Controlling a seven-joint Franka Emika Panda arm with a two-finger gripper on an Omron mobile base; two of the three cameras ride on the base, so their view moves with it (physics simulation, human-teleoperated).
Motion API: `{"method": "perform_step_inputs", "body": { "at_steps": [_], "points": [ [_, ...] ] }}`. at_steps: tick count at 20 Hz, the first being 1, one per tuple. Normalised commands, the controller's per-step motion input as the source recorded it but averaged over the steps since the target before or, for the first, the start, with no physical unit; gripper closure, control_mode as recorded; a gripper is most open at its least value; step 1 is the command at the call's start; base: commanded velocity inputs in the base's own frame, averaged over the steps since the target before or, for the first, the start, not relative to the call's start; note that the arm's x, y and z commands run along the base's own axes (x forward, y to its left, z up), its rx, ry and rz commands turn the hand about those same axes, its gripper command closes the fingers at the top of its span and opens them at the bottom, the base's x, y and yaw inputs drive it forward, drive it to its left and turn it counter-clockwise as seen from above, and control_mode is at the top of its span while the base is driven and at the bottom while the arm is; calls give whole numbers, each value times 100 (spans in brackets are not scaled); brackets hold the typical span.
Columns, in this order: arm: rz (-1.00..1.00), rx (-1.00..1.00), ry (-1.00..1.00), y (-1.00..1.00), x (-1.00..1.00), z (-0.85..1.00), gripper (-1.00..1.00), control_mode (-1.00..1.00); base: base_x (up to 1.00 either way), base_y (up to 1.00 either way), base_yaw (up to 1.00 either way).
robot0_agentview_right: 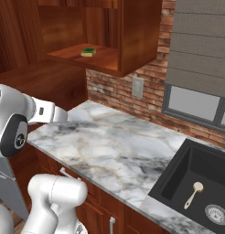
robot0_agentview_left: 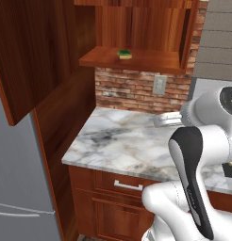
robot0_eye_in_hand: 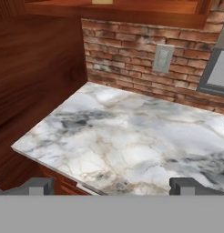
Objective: Pick up the sponge and dish brush from the sink, and place them back in the cabinet, and close the cabinet door.
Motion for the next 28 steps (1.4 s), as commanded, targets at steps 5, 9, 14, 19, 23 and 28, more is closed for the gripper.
{"method": "perform_step_inputs", "body": {
  "at_steps": [5,9,14,19,23,28],
  "points": [
    [0,0,0,0,0,0,-100,100,-6,0,0],
    [0,0,0,0,0,0,-100,100,-37,-10,0],
    [0,0,0,0,0,0,-100,100,-27,-1,-11],
    [0,0,0,0,0,0,-100,100,-17,0,-22],
    [0,0,0,0,0,0,-100,100,-11,0,-25],
    [0,0,0,0,0,0,-100,100,-18,-7,-30]
  ]
}}
